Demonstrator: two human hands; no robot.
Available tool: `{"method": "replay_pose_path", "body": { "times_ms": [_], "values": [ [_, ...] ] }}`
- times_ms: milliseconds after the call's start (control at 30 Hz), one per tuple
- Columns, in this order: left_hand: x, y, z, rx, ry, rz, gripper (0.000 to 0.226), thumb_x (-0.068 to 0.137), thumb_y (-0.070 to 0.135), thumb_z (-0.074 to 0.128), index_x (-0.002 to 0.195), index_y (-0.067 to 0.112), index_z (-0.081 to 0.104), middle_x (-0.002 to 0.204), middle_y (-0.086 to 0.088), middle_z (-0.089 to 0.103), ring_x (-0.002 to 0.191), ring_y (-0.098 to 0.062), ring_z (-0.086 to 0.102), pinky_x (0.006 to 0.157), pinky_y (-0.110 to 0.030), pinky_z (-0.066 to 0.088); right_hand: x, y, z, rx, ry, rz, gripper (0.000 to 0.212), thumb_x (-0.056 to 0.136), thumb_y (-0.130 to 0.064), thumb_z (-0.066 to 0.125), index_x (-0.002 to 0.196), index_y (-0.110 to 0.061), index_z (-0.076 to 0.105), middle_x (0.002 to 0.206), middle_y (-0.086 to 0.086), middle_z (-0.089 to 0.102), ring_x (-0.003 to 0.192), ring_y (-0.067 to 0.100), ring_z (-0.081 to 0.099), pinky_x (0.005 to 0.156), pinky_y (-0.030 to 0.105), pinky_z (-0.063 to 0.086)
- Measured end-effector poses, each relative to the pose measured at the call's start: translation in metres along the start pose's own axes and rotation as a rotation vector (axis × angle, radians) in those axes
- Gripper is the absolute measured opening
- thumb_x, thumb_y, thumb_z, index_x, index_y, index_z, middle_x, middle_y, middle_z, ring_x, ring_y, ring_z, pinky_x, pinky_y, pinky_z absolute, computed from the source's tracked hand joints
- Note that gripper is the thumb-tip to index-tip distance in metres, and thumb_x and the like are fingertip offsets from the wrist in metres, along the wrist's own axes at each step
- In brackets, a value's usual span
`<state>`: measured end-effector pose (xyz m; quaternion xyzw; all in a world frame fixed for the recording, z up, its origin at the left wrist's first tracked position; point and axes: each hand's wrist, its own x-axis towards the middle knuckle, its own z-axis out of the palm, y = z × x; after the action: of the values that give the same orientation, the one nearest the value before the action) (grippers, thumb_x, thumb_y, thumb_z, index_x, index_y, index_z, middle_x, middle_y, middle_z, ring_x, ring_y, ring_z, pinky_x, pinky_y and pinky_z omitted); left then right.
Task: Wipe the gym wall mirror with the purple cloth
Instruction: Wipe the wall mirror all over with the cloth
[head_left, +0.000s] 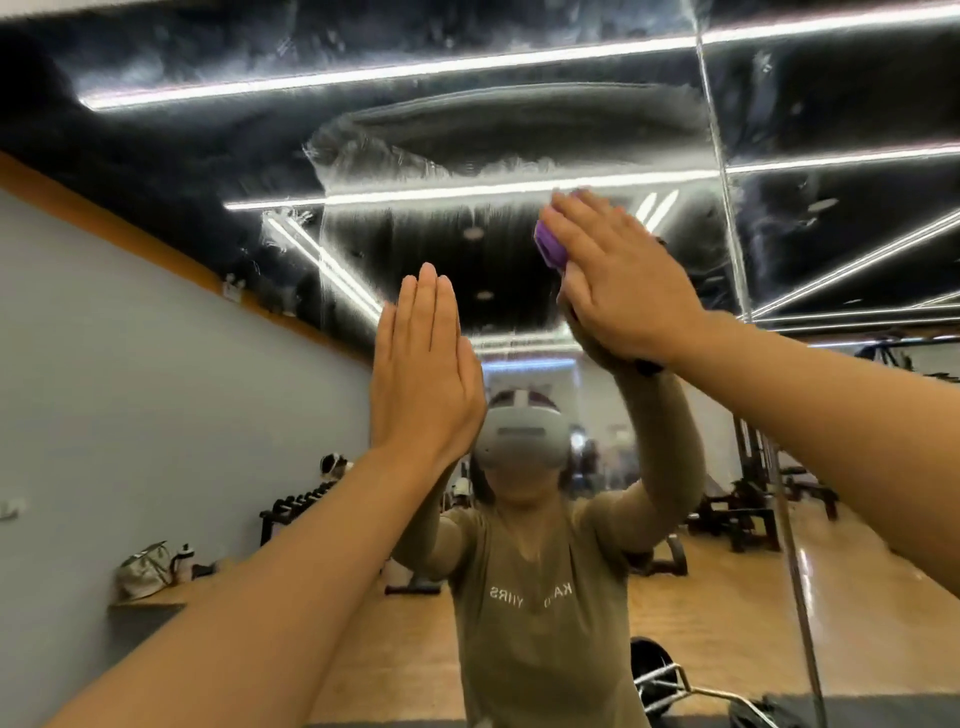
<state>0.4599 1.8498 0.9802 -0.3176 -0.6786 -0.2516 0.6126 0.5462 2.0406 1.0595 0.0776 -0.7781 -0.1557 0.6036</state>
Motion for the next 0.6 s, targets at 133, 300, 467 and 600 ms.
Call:
{"method": "replay_pose_path", "body": {
  "times_ms": [133,300,467,600],
  "values": [
    [0.001,0.009,0.006,-0.009,-0.027,0.056,0.063,0.102,0.033,0.02,0.161,0.015,0.008,0.169,-0.002,0.0,0.155,-0.013,-0.007,0.122,-0.025,-0.015,-0.003,-0.01,0.005,0.056,0.069,0.096,0.067,0.095,-0.034,0.021,0.158,-0.012,0.028,0.166,0.006,0.022,0.155,0.023,0.011,0.126,0.035,0.003],
    [0.001,0.022,0.018,-0.057,-0.015,0.053,0.063,0.102,0.034,0.022,0.16,0.013,0.008,0.169,-0.003,-0.001,0.155,-0.015,-0.009,0.123,-0.027,-0.013,-0.095,-0.033,0.027,0.075,0.093,0.045,0.06,0.1,-0.029,0.03,0.158,-0.014,0.029,0.166,0.005,0.024,0.156,0.019,0.011,0.127,0.039,0.007],
    [-0.001,0.035,0.029,-0.065,0.024,0.002,0.064,0.103,0.034,0.022,0.16,0.011,0.004,0.169,-0.004,-0.003,0.155,-0.015,-0.009,0.124,-0.029,-0.012,-0.143,-0.025,0.034,0.02,0.084,-0.059,0.058,0.099,-0.026,0.037,0.156,-0.011,0.035,0.164,0.007,0.028,0.154,0.023,0.018,0.12,0.048,0.021],
    [-0.002,0.037,0.035,-0.036,0.074,0.001,0.064,0.102,0.036,0.019,0.16,0.009,0.007,0.169,-0.006,0.001,0.156,-0.016,-0.005,0.125,-0.03,-0.01,-0.128,-0.013,0.031,-0.016,0.095,-0.113,0.057,0.099,-0.026,0.037,0.154,-0.01,0.038,0.163,0.008,0.032,0.153,0.024,0.024,0.122,0.045,0.02]
  ]
}}
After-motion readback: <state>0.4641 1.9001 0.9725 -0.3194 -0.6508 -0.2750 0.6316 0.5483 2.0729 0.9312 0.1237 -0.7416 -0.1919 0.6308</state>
